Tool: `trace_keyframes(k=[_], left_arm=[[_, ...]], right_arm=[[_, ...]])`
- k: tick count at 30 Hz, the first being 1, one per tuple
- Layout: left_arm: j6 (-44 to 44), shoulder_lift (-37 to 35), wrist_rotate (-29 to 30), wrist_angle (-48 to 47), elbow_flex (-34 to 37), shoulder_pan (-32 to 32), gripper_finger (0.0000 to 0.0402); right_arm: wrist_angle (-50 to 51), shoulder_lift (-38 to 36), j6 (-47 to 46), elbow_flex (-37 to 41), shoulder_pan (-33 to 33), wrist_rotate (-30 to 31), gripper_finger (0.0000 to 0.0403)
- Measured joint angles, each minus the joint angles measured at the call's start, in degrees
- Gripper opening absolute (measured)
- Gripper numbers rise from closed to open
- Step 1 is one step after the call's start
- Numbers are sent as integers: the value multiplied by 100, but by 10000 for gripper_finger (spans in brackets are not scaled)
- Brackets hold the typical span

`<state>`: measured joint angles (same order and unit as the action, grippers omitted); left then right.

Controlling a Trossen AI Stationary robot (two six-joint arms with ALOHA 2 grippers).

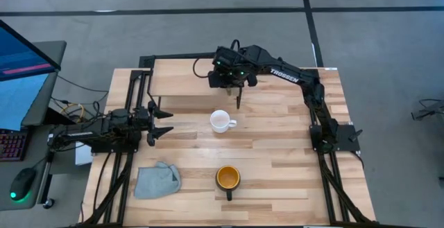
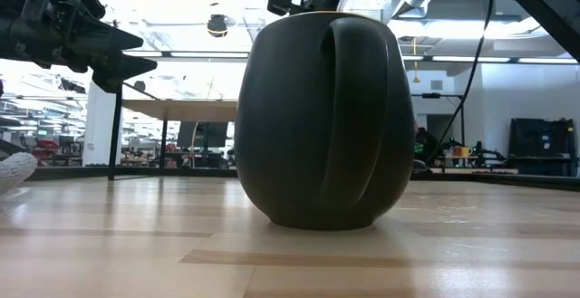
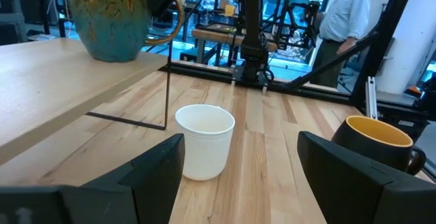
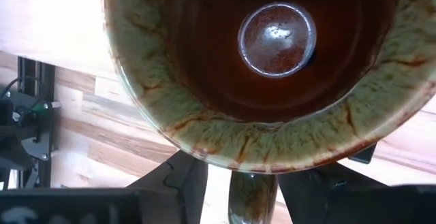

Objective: Stack small to large cups/mugs on shelf
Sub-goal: Put the brown green mug on the shelf

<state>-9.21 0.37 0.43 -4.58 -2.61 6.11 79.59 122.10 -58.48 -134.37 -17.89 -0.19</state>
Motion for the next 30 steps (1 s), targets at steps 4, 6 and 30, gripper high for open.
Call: trace_keyframes(k=[4, 6, 30], left_arm=[[1, -1, -2, 0, 0, 1, 277], [0, -1, -2, 0, 0, 2, 277], [0, -1, -7, -2, 0, 1, 277]], right_arm=[[-4, 0, 0, 0, 0, 0, 187], [-36, 0, 2, 0, 0, -1, 188], [-232, 0, 57, 0, -26, -11, 193]])
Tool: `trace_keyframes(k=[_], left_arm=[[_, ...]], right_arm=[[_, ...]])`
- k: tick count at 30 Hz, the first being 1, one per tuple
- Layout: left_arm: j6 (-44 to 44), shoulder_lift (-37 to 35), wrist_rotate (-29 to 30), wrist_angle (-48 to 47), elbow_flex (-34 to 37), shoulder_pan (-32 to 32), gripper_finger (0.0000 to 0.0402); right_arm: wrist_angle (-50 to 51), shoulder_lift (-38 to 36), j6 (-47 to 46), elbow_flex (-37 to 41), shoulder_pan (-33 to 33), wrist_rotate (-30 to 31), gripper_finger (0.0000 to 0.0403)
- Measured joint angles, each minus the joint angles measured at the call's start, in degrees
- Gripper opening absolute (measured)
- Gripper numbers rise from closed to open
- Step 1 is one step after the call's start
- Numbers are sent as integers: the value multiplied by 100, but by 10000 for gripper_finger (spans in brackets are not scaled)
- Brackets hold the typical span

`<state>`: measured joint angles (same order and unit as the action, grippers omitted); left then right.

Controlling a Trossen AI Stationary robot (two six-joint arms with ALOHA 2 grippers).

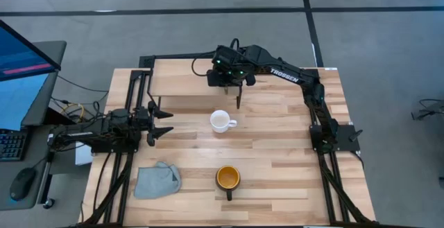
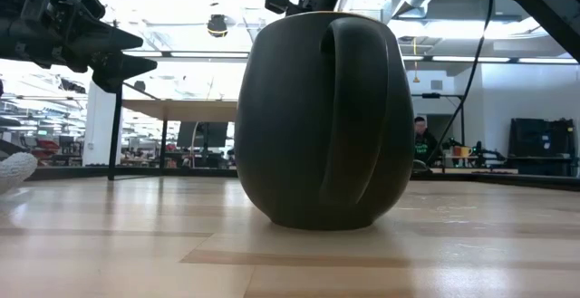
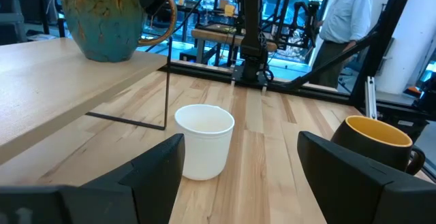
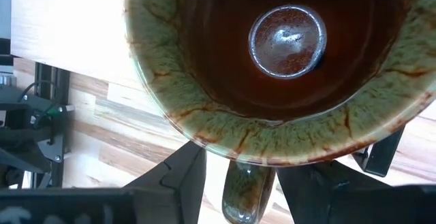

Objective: Stack small to large cups/mugs on shelf
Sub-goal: Put the brown green mug on the shelf

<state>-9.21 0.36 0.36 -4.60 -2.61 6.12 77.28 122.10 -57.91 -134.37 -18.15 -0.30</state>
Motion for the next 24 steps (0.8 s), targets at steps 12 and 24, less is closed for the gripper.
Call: trace_keyframes(k=[12, 24], left_arm=[[0, 0, -2, 0, 0, -1, 277], [0, 2, -2, 0, 0, 1, 277]], right_arm=[[0, 0, -9, 0, 0, -262, 201], [2, 0, -9, 0, 0, -249, 234]])
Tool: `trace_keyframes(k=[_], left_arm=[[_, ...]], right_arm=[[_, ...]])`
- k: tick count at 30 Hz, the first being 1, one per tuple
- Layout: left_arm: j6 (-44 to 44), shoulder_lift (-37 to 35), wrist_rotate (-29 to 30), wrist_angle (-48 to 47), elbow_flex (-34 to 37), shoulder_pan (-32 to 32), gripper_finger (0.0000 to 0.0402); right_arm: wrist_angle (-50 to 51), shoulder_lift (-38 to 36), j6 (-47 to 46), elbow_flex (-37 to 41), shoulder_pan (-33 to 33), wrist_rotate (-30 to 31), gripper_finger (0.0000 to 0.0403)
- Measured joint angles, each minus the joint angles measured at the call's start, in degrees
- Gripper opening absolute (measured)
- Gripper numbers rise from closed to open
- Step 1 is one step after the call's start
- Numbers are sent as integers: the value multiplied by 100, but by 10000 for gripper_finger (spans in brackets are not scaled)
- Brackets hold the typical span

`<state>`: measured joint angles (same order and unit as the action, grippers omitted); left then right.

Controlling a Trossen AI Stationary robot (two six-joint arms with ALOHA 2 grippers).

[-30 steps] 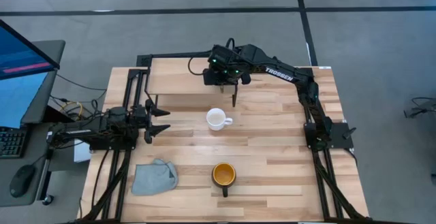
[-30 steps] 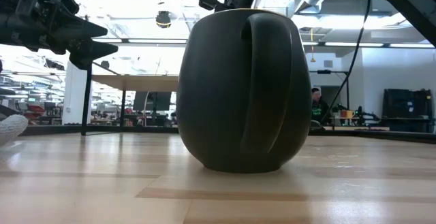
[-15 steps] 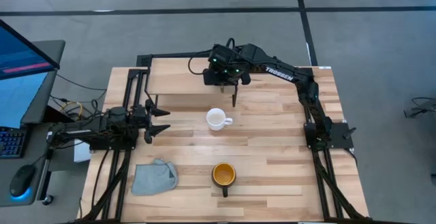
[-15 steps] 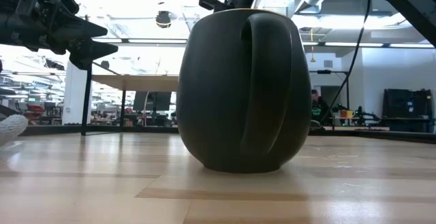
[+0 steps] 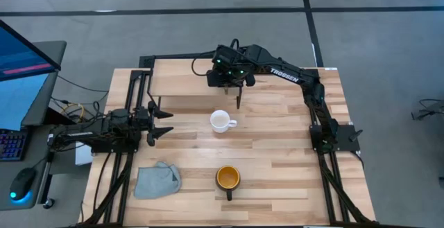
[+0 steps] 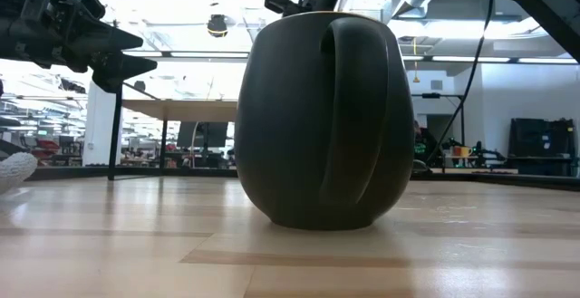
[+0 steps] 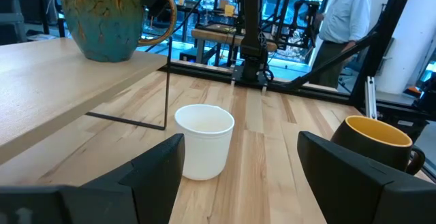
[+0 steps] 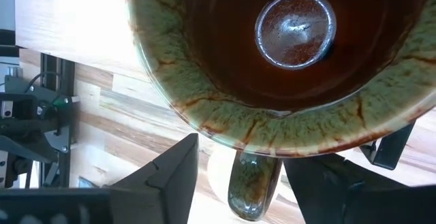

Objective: Stack small to large cups/mugs on shelf
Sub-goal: Put the brown green mug on the shelf

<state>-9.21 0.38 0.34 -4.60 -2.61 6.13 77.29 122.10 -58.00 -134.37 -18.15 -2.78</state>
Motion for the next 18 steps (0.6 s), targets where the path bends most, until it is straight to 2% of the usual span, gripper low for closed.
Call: trace_keyframes(k=[4, 12, 18], left_arm=[[2, -1, 1, 0, 0, -2, 277], [0, -2, 0, 0, 0, -2, 277], [0, -2, 0, 0, 0, -2, 277]], right_arm=[[3, 0, 3, 0, 0, -16, 246], [72, 0, -2, 0, 2, -20, 245], [475, 0, 0, -2, 39, -21, 245]])
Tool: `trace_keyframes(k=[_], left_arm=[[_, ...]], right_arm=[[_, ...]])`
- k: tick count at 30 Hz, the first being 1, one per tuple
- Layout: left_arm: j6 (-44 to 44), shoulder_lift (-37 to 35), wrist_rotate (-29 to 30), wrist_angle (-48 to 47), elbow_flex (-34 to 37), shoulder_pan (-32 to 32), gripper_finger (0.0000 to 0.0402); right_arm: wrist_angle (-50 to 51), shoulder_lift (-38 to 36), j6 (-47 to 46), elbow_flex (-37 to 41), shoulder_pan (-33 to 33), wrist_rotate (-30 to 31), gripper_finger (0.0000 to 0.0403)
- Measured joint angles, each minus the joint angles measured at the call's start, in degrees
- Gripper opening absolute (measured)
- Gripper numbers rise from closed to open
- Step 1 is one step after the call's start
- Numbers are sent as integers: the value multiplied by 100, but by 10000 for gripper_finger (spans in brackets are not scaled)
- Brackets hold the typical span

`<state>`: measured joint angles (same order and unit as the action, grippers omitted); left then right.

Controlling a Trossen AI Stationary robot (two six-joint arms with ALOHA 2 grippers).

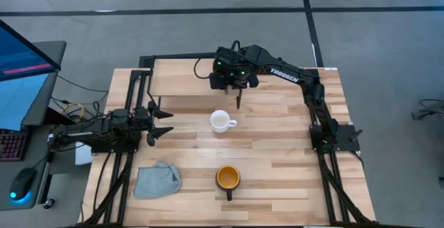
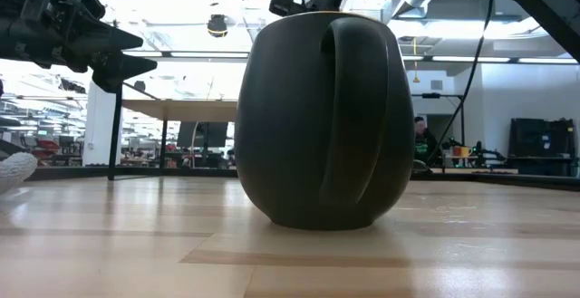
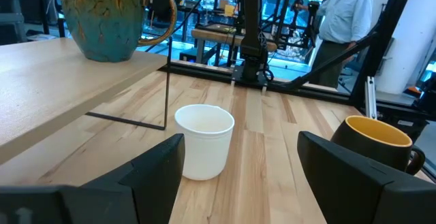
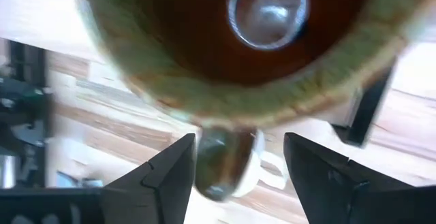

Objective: Stack small to large cups/mugs on shelf
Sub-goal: Put the brown green mug on the shelf

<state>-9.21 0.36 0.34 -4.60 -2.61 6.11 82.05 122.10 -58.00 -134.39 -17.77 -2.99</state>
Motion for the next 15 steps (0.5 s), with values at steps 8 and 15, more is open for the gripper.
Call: trace_keyframes(k=[8, 15], left_arm=[[1, 0, 1, 0, 0, 2, 277], [0, 0, 0, 0, 0, 0, 277]], right_arm=[[190, 0, 105, 0, 127, -10, 245], [169, 0, 150, 1, 163, -19, 245]])
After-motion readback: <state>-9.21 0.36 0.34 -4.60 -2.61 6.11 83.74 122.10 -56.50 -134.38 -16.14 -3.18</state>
